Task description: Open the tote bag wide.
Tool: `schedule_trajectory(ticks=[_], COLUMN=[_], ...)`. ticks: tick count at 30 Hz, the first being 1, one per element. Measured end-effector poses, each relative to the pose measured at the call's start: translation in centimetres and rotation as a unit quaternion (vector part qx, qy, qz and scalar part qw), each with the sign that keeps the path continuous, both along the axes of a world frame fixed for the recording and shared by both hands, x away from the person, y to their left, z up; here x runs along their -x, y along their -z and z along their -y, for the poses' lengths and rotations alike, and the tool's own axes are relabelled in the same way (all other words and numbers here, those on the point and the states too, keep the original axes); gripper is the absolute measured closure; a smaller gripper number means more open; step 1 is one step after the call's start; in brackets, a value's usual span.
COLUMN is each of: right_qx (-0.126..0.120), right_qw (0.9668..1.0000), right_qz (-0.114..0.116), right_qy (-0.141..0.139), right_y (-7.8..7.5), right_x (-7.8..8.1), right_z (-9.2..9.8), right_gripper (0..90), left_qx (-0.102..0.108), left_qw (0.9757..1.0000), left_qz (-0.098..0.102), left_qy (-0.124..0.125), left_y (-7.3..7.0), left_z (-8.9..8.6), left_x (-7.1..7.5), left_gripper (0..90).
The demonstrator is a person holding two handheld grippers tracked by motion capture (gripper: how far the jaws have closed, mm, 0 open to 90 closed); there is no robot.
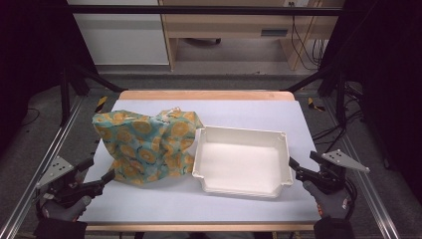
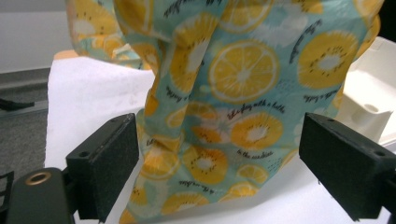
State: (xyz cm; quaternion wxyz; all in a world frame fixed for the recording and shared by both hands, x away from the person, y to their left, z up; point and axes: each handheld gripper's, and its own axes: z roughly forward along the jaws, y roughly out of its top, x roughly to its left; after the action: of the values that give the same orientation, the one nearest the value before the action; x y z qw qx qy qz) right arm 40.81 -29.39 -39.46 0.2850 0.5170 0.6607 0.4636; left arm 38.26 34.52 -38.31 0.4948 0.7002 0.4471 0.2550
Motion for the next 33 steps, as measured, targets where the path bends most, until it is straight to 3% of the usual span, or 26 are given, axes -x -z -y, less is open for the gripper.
schedule_trajectory(ticks=[16, 23, 33], right_qx=[0.007, 0.006, 0.009], right_qw=[0.9994, 0.9984, 0.9975], right_qz=[0.021, 0.033, 0.044], right_qy=[-0.028, -0.046, -0.055], right_y=[-2.0, -3.0, -4.2], right_x=[0.5, 0.8, 0.4], right_z=[-2.7, -3.7, -4.7], right_gripper=[26.4, 27.9, 28.0], left_qx=[0.013, 0.007, -0.008], left_qw=[0.9998, 0.9998, 0.9996], left_qz=[0.011, 0.019, 0.026], left_qy=[-0.002, 0.000, -0.001], left_y=[-1.2, -1.9, -3.3], left_z=[0.4, 0.8, 1.5], left_x=[0.2, 0.3, -0.8], left_gripper=[15.7, 17.0, 17.2])
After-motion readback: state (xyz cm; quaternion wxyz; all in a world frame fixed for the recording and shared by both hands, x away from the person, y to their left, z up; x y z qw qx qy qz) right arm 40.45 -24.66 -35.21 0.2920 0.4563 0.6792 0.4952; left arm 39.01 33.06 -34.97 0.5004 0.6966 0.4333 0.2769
